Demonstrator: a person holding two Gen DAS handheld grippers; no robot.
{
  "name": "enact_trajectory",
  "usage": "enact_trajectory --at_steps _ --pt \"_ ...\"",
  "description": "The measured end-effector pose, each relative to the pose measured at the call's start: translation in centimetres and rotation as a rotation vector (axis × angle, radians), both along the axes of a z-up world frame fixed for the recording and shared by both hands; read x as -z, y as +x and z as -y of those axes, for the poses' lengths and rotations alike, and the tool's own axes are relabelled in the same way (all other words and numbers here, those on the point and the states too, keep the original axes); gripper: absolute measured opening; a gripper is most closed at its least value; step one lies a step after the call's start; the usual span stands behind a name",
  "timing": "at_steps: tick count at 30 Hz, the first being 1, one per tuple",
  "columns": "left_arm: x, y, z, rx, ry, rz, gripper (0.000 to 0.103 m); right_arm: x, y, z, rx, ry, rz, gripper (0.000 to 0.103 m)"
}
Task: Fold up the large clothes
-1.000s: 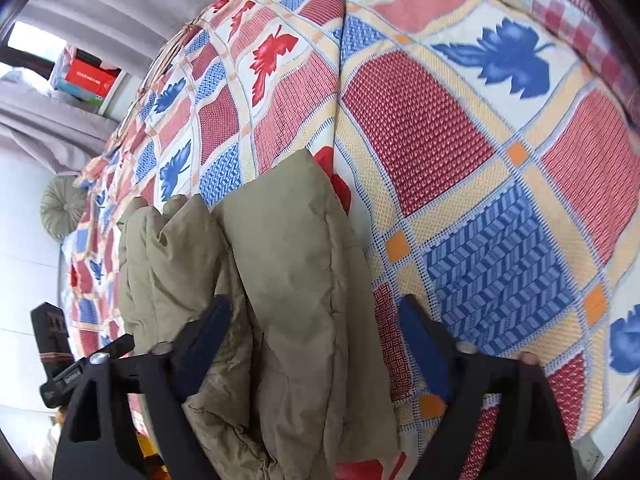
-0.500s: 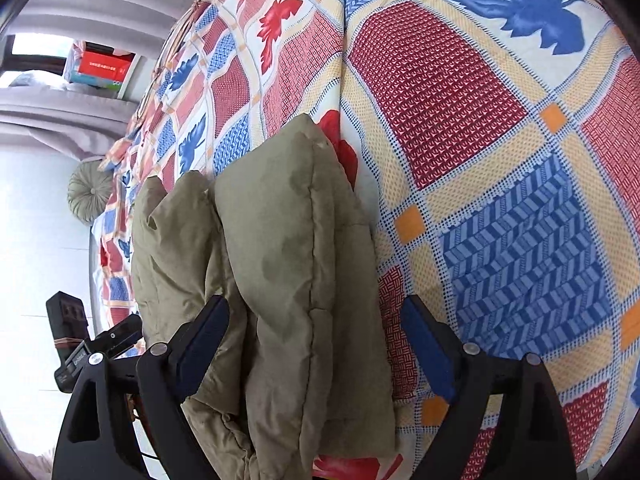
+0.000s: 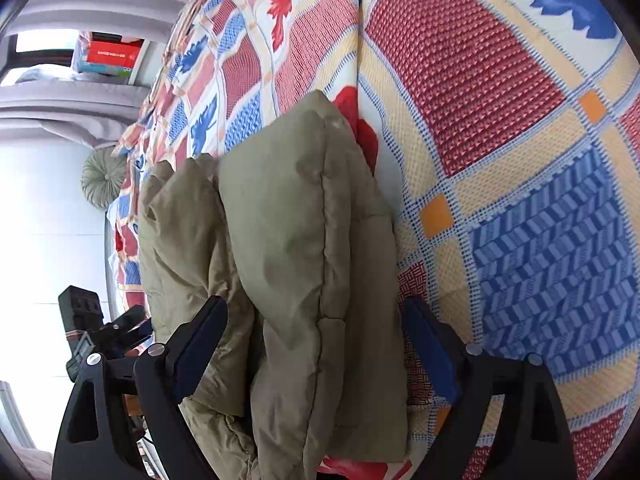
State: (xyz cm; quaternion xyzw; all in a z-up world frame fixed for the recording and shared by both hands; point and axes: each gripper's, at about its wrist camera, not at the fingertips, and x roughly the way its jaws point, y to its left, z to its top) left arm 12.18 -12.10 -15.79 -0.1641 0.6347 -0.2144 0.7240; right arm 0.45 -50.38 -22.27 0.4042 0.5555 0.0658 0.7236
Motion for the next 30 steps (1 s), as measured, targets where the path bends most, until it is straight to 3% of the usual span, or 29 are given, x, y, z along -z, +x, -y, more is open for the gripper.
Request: enact_trajectory --at_steps 8,15,21,23,27,30 --pt "3.1 1.0 -0.6 -0.005 -0.153 -0.103 0.102 1.1 1.0 -0.8 -0.049 0.068 0.011 0.091" --pt "5.7 1.5 -0.3 0.008 -0.19 -0.146 0.102 2.5 2.0 -1.4 -0.07 0.106 -0.01 0.091" --pt "7.3 1.7 -0.3 0.011 -0.223 -0.188 0.102 2.4 3.6 -2.4 -0.094 0.249 0.029 0.094" --pt "7.8 1.7 0.3 0.02 -0.219 -0.197 0.103 2.0 4.0 -3.1 -0.144 0.241 0.034 0.103" --pt "8.7 1.8 1.2 0.043 -0.236 -0.199 0.103 2.3 5.4 -4.9 -0.242 0.156 0.0 0.103" --pt "9.3 1.8 1.7 0.043 -0.267 -0.22 0.103 3.4 6.1 -5.8 -0.254 0.124 -0.036 0.103"
